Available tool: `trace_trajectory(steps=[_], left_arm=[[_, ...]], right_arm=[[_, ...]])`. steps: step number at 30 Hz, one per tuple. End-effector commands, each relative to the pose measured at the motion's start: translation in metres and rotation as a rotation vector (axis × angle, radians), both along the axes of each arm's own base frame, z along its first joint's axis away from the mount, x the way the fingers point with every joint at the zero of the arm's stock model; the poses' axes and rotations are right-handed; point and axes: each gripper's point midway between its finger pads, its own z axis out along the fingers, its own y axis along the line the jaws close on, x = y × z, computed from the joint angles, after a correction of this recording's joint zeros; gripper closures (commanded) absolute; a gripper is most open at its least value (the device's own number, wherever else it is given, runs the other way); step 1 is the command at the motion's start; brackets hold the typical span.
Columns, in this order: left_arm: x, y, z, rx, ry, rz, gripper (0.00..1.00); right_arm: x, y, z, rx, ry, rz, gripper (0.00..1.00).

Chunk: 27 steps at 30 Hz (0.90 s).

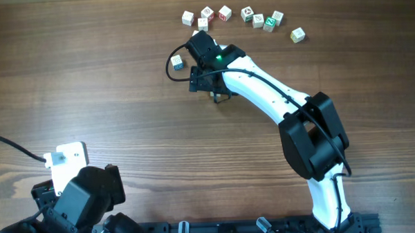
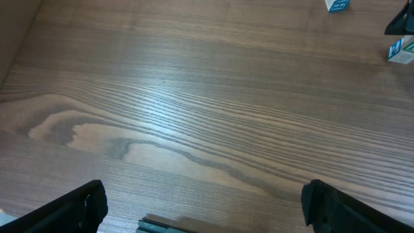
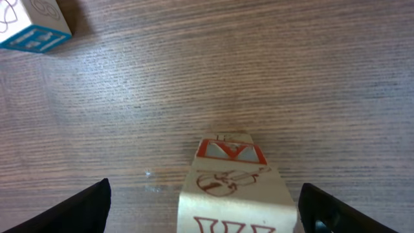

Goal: Form a tower
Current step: 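Align the W block on the red-A block and settle it down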

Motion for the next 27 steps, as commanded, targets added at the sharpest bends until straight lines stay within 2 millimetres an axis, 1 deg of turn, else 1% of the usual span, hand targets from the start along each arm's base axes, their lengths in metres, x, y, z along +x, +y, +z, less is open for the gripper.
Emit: trace_trajectory(steps=[1, 3, 7, 9, 10, 14, 18, 20, 27], left_arm=[[0.000, 0.002, 0.001, -0.006, -0.012, 0.020, 0.00], [0.000, 0.002, 0.001, -0.006, -0.012, 0.020, 0.00], [0.000, 0.002, 0.001, -0.006, -0.012, 0.020, 0.00], [0.000, 0.002, 0.001, -0.006, -0.012, 0.020, 0.00], [0.000, 0.002, 0.001, -0.006, -0.012, 0.020, 0.00], [0.000, 0.002, 0.001, -0.006, -0.012, 0.020, 0.00], [0.000, 0.002, 0.001, -0.006, -0.012, 0.020, 0.00], [0.000, 0.002, 0.001, -0.006, -0.012, 0.020, 0.00], [0.000, 0.002, 0.001, -0.006, -0.012, 0.020, 0.00]], right_arm=[[0.003, -0.006, -0.018, -0.037, 0.005, -0.010, 0.07], [0.005, -0.005, -0.017, -0.034, -0.004, -0.011, 0.07], [0.009, -0.001, -0.024, -0.023, -0.014, -0.009, 0.08], [0.014, 0.003, -0.022, -0.015, -0.036, 0.013, 0.11], [0.015, 0.003, -0.022, -0.015, -0.038, 0.014, 0.13], [0.015, 0.004, -0.022, -0.020, -0.040, 0.041, 0.14], [0.016, 0.005, -0.021, -0.020, -0.044, 0.053, 0.14], [0.016, 0.009, -0.021, -0.007, -0.046, 0.083, 0.14], [0.016, 0.009, -0.021, -0.010, -0.046, 0.093, 0.14]])
